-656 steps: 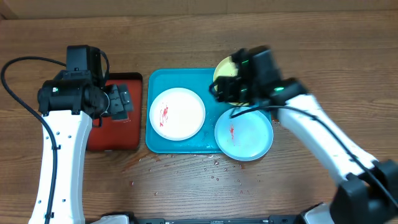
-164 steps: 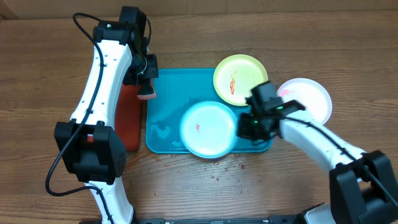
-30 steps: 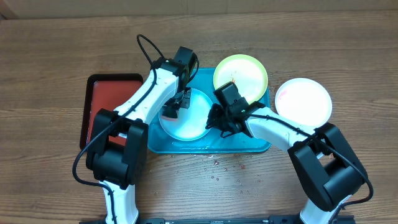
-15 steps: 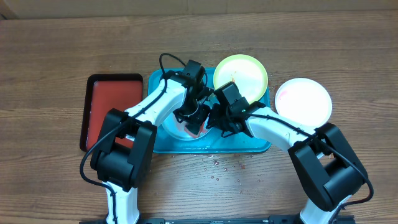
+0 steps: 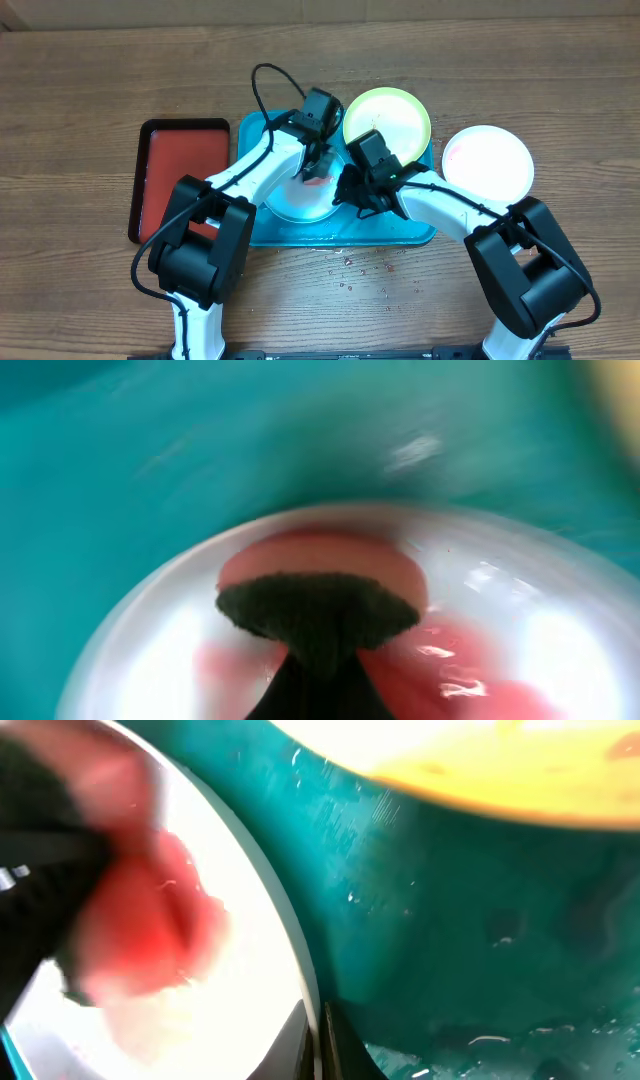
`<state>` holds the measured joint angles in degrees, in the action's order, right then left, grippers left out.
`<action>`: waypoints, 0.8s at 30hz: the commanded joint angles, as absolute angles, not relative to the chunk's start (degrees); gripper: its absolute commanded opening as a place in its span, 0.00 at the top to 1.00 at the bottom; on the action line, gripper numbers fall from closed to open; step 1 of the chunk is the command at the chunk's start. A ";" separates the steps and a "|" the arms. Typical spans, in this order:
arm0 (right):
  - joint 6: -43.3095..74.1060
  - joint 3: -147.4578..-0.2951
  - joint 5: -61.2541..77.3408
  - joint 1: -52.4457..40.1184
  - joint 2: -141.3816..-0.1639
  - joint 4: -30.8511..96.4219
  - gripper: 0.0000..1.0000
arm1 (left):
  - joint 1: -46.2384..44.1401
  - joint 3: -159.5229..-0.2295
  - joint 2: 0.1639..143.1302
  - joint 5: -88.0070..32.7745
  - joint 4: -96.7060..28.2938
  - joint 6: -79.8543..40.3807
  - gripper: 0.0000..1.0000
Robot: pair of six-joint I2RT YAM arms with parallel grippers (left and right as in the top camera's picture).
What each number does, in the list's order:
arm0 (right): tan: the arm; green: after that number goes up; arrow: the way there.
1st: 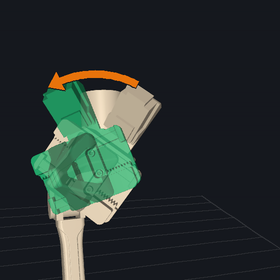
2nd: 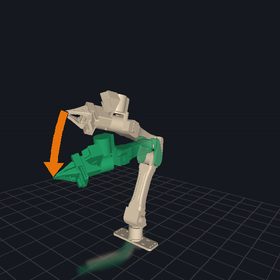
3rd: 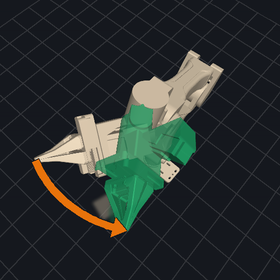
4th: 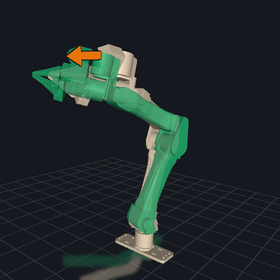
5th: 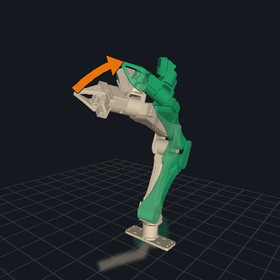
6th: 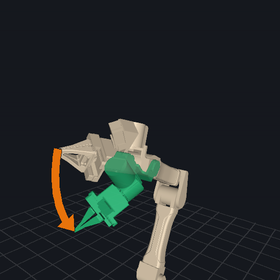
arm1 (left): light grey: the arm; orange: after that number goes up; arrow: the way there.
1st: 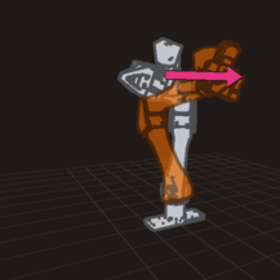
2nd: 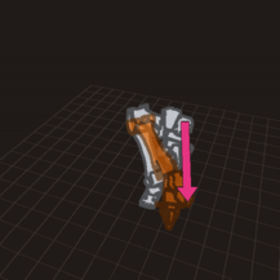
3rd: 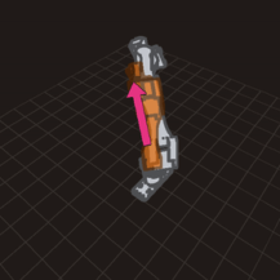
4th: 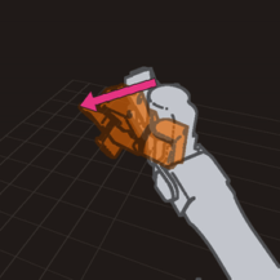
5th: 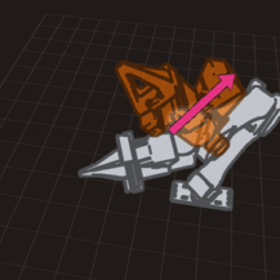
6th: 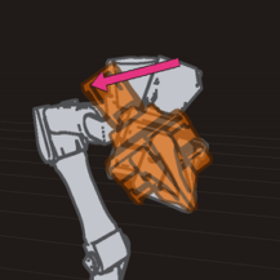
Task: Clean dirty plates on tray and stack at the side
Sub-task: 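Scrub the light-blue plate with the sponge held in the left gripper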
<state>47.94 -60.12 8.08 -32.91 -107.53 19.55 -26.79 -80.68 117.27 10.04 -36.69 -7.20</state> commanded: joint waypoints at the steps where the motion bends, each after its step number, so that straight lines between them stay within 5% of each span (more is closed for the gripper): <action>1: 47.79 -61.14 8.67 -33.36 -108.27 19.62 0.96 | -25.87 -80.58 117.78 33.85 -43.27 -22.65 0.96; 8: 47.79 -61.14 8.67 -33.36 -108.27 19.62 0.96 | -25.06 -80.16 117.78 22.11 -48.23 -15.66 0.96; 18: 47.79 -61.14 8.67 -33.34 -108.27 19.53 0.96 | -25.19 -80.16 117.78 -33.12 -55.53 22.61 0.96; 24: 47.79 -61.14 8.67 -33.36 -108.27 19.40 0.96 | -25.19 -80.16 117.78 -34.48 -49.06 22.44 0.96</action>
<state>47.55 -60.12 8.73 -33.08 -107.53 20.03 -24.40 -80.31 116.92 -24.25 -51.92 17.72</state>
